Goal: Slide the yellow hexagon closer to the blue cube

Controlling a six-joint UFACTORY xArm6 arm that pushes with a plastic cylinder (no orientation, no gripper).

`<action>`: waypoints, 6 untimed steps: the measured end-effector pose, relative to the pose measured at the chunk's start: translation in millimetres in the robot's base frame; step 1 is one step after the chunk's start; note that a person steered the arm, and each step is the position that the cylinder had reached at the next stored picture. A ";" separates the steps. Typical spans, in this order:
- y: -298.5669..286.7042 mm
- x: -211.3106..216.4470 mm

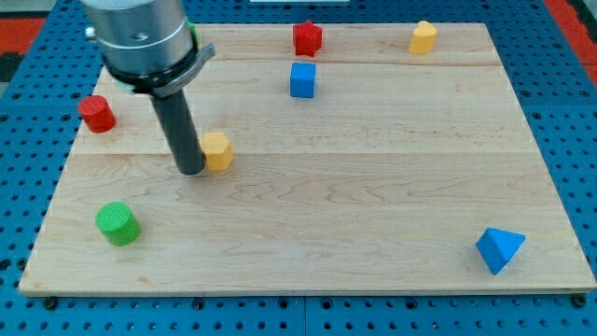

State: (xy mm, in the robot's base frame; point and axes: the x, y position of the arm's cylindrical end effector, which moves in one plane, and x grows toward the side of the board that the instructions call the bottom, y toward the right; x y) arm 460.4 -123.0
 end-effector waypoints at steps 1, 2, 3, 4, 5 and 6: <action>33.1 -16.2; 73.8 -18.3; 85.9 -28.5; 17.0 -20.5; 9.8 -43.8; 53.9 -50.6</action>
